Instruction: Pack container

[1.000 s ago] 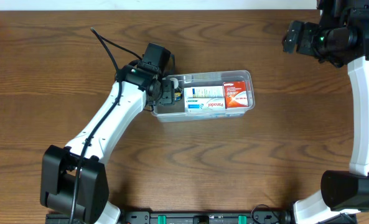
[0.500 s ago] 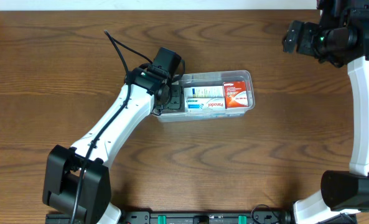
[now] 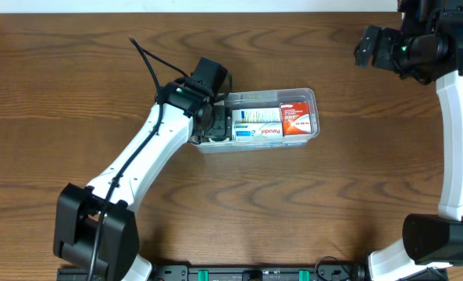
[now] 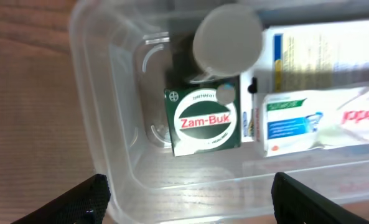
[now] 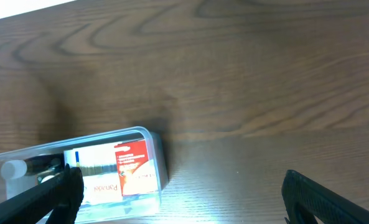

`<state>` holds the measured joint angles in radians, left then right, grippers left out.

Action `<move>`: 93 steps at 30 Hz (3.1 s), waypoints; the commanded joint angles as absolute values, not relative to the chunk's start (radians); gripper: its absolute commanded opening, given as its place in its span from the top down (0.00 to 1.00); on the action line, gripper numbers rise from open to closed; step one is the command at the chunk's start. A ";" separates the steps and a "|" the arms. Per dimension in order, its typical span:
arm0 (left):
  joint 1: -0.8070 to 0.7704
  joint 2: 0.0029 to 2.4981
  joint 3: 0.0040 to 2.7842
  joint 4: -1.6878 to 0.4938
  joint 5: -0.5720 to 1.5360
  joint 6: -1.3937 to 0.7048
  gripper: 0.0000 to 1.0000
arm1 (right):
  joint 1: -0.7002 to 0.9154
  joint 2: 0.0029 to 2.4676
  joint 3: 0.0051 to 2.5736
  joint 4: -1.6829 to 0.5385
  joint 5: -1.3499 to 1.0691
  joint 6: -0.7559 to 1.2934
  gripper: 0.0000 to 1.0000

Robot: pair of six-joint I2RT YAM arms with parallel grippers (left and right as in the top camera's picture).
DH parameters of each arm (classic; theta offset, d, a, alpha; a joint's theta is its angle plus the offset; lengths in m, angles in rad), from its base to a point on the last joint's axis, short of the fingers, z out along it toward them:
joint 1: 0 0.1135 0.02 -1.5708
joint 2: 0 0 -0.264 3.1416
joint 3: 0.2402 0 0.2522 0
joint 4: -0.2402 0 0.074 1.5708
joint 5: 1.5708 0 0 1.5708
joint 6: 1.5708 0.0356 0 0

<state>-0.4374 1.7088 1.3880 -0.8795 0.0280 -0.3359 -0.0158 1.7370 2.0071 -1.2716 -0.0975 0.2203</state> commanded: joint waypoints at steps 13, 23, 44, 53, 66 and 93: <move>-0.162 1.444 1.460 -1.123 -0.064 -0.321 0.14 | -0.019 1.734 2.012 -1.273 -0.097 0.231 0.01; 0.099 1.248 1.460 -1.230 -0.138 -0.221 0.02 | -0.019 1.734 2.012 -1.273 -0.097 0.231 0.01; 0.137 1.182 1.459 -1.230 -0.147 -0.221 0.02 | -0.019 1.734 2.012 -1.273 -0.097 0.231 0.01; 0.137 1.182 1.459 -1.230 -0.147 -0.221 0.02 | 0.020 1.692 2.012 -1.273 -0.097 0.231 0.01; 0.137 1.182 1.459 -1.230 -0.147 -0.221 0.02 | 0.312 1.375 1.821 -1.152 0.075 -0.095 0.01; 0.137 1.182 1.459 -1.230 -0.147 -0.221 0.02 | 0.184 0.289 0.458 -0.615 0.074 -0.010 0.01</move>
<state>0.1310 1.1782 1.4452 -1.2289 -0.1356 -0.2344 0.2199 0.3676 0.5159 -0.6209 0.0681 -0.0593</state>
